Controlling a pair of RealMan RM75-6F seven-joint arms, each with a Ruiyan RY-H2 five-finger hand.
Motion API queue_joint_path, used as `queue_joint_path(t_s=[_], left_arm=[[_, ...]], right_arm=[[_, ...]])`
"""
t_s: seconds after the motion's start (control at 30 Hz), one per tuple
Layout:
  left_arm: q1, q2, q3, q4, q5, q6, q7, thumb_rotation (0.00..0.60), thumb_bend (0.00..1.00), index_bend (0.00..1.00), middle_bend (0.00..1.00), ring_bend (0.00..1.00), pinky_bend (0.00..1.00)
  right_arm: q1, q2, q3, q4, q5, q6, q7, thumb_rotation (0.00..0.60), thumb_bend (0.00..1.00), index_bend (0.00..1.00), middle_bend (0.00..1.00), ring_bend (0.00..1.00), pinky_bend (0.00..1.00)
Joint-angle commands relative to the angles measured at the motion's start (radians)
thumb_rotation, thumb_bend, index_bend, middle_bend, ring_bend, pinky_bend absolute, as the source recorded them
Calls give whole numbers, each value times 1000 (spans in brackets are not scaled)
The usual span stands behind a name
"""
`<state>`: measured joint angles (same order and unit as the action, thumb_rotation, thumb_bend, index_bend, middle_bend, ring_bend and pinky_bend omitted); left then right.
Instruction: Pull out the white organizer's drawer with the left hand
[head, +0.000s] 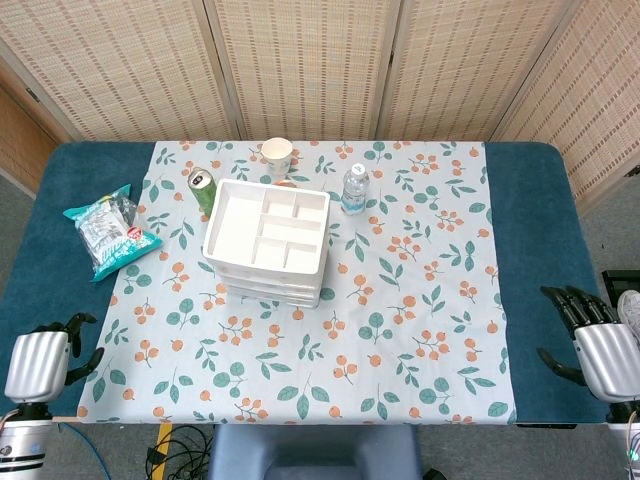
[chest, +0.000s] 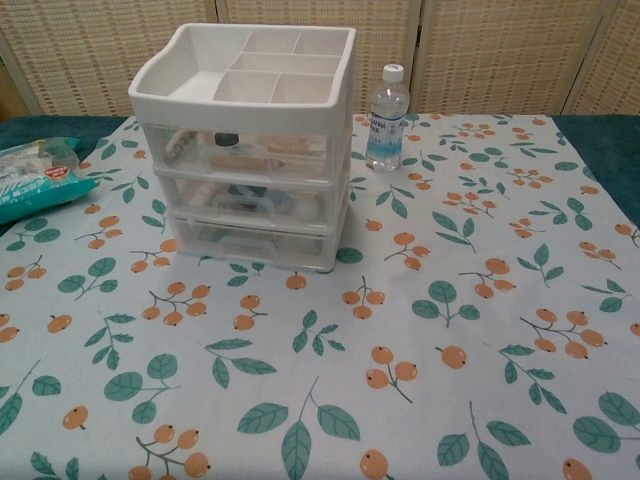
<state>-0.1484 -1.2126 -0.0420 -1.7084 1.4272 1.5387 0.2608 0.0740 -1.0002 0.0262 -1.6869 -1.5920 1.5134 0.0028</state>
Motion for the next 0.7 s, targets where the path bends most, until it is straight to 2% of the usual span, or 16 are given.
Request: queue_joint_path(t_s=[0.03,0.23,0.37,0.43,0.5,0.6,0.7], left_arm=[[-9,-4,-9,-5,23,-9,-44,600,251,387,728,585,600],[-65,-10,-14,-17,86,-78,-109,600,251,397,728,602,613],[-119,-26,-13,-15,130,-150,-184,600,251,402,743,653,767],[-150,-44,-16,1,154,-180,-196,600,250,400,791,732,878],[-182,-68,-18,17,172,-216,-206,600,251,399,820,776,935],[-227,-94,-21,10,172,-281,-255,600,259,393,849,810,985],[-283,-128,-31,13,167,-357,-304,600,318,368,882,839,1000]], right_arm=[[1,-1,4,4,0,2,4,600,254,114,176,162,175],[13,12,23,12,4,4,17,600,253,114,176,162,175],[21,22,35,11,11,2,23,600,253,115,176,162,175],[25,28,39,9,15,-2,25,600,253,115,176,162,175],[27,31,42,9,18,-5,27,600,253,115,176,162,175],[29,33,44,8,21,-9,29,600,253,114,176,162,175],[31,33,44,9,22,-12,31,600,253,114,176,162,175]])
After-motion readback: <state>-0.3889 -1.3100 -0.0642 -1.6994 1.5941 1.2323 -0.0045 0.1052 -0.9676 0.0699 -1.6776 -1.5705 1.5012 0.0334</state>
